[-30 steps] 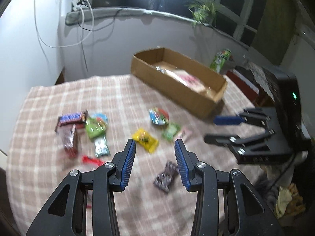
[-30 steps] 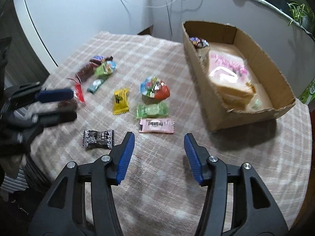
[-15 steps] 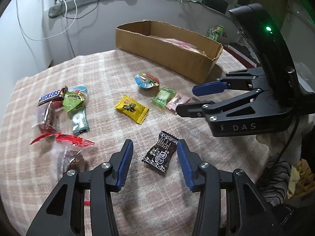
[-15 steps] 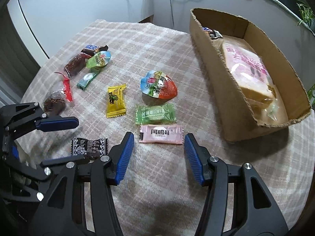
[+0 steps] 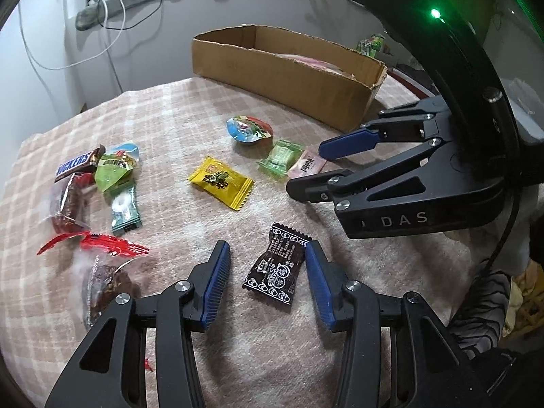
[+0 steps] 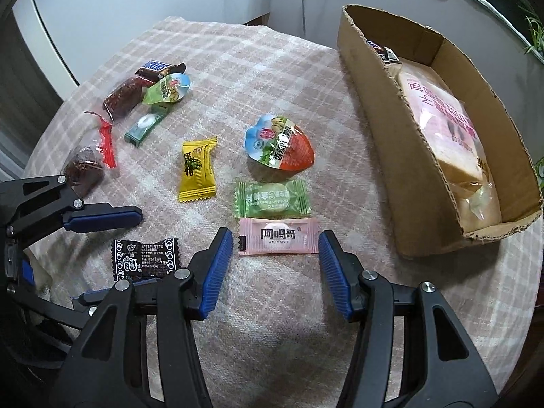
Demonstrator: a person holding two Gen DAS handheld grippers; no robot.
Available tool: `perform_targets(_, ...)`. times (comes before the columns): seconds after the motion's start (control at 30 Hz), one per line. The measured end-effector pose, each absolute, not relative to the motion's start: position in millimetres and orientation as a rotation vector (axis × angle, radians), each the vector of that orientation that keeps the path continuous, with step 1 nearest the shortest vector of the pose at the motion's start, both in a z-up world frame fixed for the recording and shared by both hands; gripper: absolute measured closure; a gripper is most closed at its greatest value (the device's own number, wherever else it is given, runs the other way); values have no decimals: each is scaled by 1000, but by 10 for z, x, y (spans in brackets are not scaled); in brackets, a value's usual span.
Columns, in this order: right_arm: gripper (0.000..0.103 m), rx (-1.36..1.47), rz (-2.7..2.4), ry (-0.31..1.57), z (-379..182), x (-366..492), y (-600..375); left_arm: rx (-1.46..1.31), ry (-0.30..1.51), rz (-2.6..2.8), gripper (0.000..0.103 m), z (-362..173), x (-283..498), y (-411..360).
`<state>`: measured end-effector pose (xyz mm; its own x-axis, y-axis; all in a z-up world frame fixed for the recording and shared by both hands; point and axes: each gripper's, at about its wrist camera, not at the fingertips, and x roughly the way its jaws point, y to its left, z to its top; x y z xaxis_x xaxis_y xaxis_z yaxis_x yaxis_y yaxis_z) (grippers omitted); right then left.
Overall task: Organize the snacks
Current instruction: 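Grasp the black candy packet with the left gripper while the right grasps the pink candy, then drop the black packet into the box with the left gripper while the right drops the pink candy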
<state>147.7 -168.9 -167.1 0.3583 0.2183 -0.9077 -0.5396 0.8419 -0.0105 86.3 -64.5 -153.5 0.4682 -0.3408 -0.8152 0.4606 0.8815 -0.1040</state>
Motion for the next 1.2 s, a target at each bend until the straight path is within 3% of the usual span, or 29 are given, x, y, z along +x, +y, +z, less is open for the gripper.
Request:
perform_targets(0.1,59,-336,500,1104,-1664,1476,-1688,159,958,-490,60,-1541,835,-673)
perform_targets(0.17,62,-338,501,1104,-1660,1468,-1687,165,952,-484,71,-1535,810,-679)
perform_targets(0.27,66,-341,500,1103,-1652,1458,-1690,167,949,-479,80,-1533,806,-665)
perform_targets(0.87,70,-280,496,1080,-1576,1386,-1848,87,949,-462,80,-1442,787,-500)
perform_targets(1.2,70,-201,502,1025,-1245,1355,-2090,68,901,-460,80,-1177,938,-521)
